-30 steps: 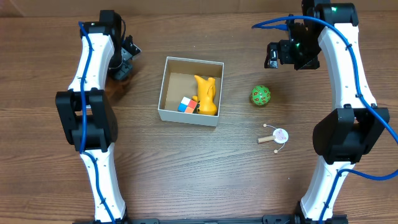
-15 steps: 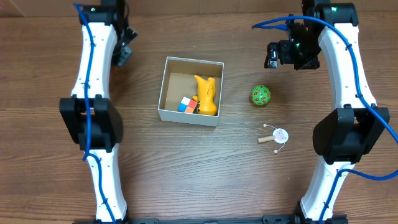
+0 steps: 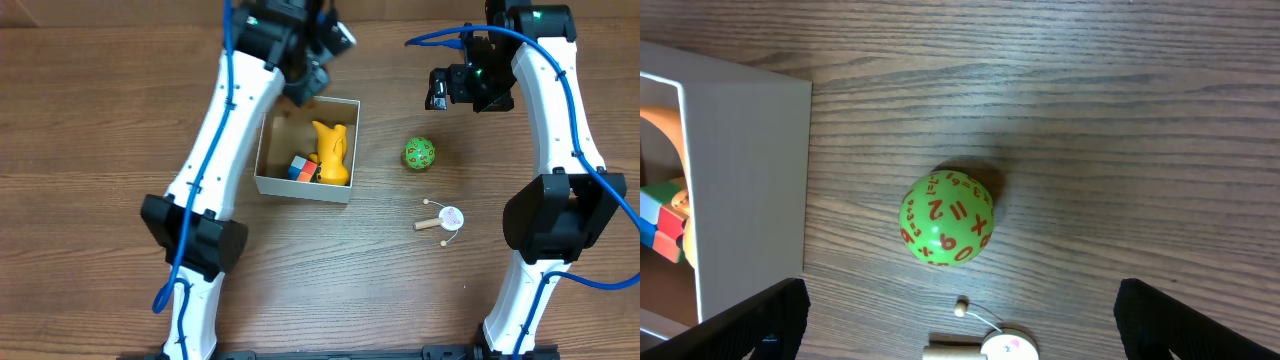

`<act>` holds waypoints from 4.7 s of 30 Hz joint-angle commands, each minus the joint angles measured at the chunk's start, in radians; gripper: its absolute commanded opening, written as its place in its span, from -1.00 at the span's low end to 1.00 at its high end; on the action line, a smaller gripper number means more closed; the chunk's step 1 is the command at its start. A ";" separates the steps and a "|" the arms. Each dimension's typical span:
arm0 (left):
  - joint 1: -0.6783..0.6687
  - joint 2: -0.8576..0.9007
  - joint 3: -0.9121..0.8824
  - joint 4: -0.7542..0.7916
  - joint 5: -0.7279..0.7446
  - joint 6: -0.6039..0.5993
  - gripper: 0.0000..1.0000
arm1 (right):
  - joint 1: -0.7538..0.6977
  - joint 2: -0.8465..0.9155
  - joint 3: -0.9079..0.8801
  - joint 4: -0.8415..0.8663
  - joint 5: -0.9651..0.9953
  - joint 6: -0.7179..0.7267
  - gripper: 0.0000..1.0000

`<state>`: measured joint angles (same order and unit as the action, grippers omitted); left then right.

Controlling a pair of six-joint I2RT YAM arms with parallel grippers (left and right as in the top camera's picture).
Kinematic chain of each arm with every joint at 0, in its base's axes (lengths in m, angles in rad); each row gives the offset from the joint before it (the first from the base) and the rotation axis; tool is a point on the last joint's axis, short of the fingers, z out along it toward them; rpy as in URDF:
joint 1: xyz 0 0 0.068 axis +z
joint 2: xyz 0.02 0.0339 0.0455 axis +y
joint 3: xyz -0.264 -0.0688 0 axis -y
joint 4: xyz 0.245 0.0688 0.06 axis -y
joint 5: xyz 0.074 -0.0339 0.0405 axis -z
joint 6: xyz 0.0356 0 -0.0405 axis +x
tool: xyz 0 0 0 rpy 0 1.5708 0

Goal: Pack container
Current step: 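Carry the brown plush with the left gripper and drop it into the box, then raise the left gripper away from the box, then reach the right gripper to the green lettered ball and grasp it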

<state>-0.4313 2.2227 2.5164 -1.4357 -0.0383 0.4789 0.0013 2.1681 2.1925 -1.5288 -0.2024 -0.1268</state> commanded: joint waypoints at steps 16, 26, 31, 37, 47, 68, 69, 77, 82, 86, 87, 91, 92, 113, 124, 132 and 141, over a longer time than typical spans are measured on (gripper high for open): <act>-0.010 0.003 -0.277 0.121 0.140 -0.039 -0.92 | -0.003 -0.041 0.026 0.005 -0.001 0.008 1.00; 0.009 0.005 -0.392 0.182 0.101 -0.058 -0.92 | -0.003 -0.041 0.026 0.005 -0.001 0.008 1.00; 0.027 0.005 -0.454 0.241 0.033 -0.061 -0.92 | -0.003 -0.041 0.026 0.005 -0.001 0.008 1.00; 0.037 0.008 -0.481 0.240 0.016 -0.061 -0.92 | -0.003 -0.041 0.026 0.005 -0.001 0.008 1.00; 0.038 0.014 -0.537 0.232 0.004 -0.069 -0.81 | -0.003 -0.041 0.026 0.005 -0.001 0.008 1.00; 0.038 -0.005 -0.314 0.205 0.072 -0.207 0.72 | -0.003 -0.041 0.026 0.005 -0.001 0.008 1.00; 0.038 -0.005 -0.314 0.211 0.101 -0.208 0.70 | -0.003 -0.041 0.026 0.005 -0.001 0.008 1.00; 0.037 -0.005 -0.314 0.225 0.402 -0.242 0.09 | -0.003 -0.041 0.026 0.005 -0.001 0.008 1.00; 0.043 -0.005 -0.312 0.228 0.428 -0.311 0.17 | -0.003 -0.041 0.026 0.005 -0.001 0.008 1.00; 0.088 -0.006 -0.286 0.241 0.293 -0.449 0.40 | -0.003 -0.041 0.026 0.005 -0.001 0.008 1.00; 0.106 -0.007 -0.272 0.242 0.277 -0.485 0.46 | -0.003 -0.041 0.026 0.005 -0.001 0.008 1.00; 0.208 -0.009 -0.181 0.248 0.270 -0.607 0.65 | -0.003 -0.041 0.026 0.005 -0.001 0.008 1.00; 0.237 -0.009 -0.153 0.246 0.267 -0.630 0.89 | -0.003 -0.041 0.026 0.005 -0.001 0.008 1.00; 0.420 -0.009 -0.094 0.079 0.090 -0.685 1.00 | -0.003 -0.041 0.026 0.126 -0.001 0.008 1.00; 0.419 -0.009 -0.094 0.079 0.090 -0.685 1.00 | -0.002 -0.017 -0.137 0.111 0.035 0.108 1.00; 0.419 -0.009 -0.094 0.079 0.090 -0.685 1.00 | 0.010 -0.017 -0.322 0.224 0.079 0.210 1.00; 0.419 -0.009 -0.094 0.079 0.090 -0.685 1.00 | 0.123 -0.017 -0.391 0.299 0.100 0.183 1.00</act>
<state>-0.0067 2.2238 2.4104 -1.3579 0.0620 -0.1894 0.0612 2.1647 1.8111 -1.2449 -0.1249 0.0589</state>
